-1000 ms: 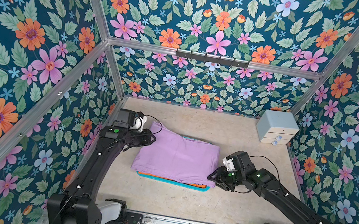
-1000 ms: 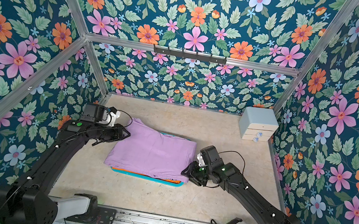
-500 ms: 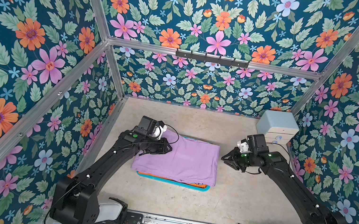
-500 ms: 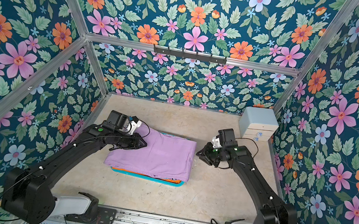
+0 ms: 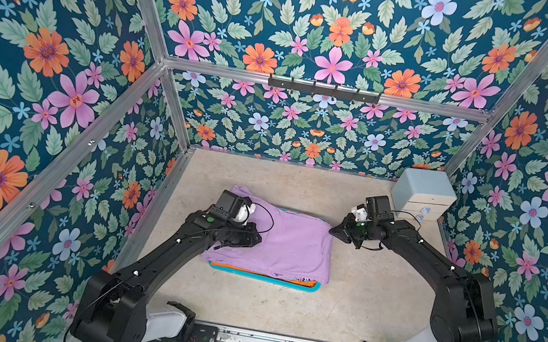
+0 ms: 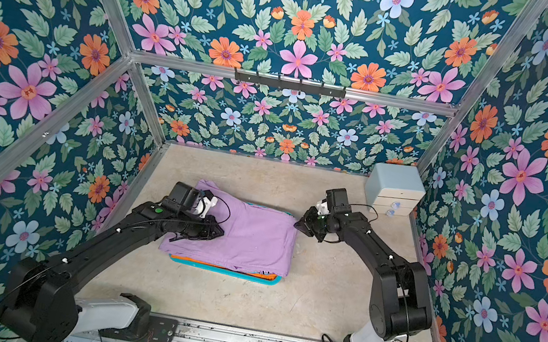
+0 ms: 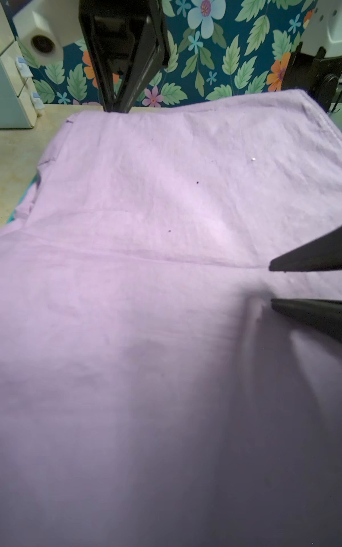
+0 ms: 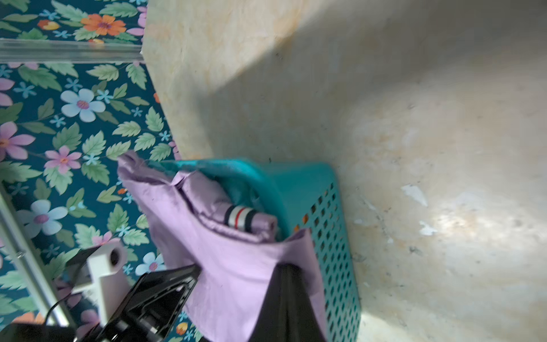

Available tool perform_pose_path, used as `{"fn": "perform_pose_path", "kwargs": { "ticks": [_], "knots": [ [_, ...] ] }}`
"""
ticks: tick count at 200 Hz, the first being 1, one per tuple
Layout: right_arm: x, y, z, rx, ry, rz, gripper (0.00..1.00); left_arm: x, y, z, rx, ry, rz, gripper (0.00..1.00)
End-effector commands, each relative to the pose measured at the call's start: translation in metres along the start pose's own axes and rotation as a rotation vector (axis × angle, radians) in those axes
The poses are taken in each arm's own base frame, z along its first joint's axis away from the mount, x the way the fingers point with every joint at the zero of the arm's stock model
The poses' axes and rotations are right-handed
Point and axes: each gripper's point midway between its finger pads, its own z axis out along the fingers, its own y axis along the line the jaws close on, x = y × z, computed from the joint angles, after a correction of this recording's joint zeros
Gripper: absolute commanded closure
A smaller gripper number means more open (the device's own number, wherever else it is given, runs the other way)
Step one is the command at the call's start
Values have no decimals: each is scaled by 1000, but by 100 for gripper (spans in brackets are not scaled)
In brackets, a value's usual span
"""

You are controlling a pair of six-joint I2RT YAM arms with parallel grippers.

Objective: Put the folded long pants in the basket
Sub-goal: Place the long pant in the basket.

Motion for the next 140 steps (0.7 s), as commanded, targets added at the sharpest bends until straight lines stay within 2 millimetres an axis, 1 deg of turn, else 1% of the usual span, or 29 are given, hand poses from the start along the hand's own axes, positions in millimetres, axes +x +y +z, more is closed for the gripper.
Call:
{"fn": "perform_pose_path", "kwargs": {
  "ticks": [1, 15, 26, 38, 52, 58, 66, 80, 86, 95, 108, 118, 128, 140],
  "knots": [
    [-10, -15, -17, 110, -100, -31, 98, -4, 14, -17, -115, -29, -1, 73],
    [-9, -6, -30, 90, -130, -44, 98, -19, 14, -30, -160, -75, 14, 70],
    [1, 16, -37, 20, -120, -75, 98, -37, 7, -38, -156, -113, 27, 69],
    [21, 39, -42, -32, -100, -131, 98, -60, -8, -41, -123, -144, 50, 69],
    [48, 60, -42, -56, -65, -188, 97, -86, -23, -36, -78, -172, 89, 68],
    [60, 66, -40, -65, -52, -198, 97, -97, -25, -33, -75, -184, 98, 69],
    [74, 73, -35, -83, -37, -204, 97, -109, -25, -26, -79, -186, 103, 69],
    [98, 82, -23, -121, 0, -209, 97, -125, -14, -10, -92, -166, 87, 71],
    [108, 83, -18, -133, 16, -209, 97, -131, -9, -3, -84, -160, 78, 73],
    [122, 83, -8, -141, 37, -214, 97, -139, 3, 5, -78, -154, 47, 74],
    [141, 77, 6, -134, 74, -229, 97, -148, 23, 12, -77, -153, 2, 75],
    [149, 64, 17, -104, 97, -227, 98, -155, 36, 13, -62, -171, -26, 74],
    [153, 47, 25, -78, 104, -210, 98, -162, 50, 14, -49, -195, -52, 75],
    [158, 29, 32, -74, 110, -185, 98, -164, 65, 17, -41, -199, -93, 75]
  ]
}}
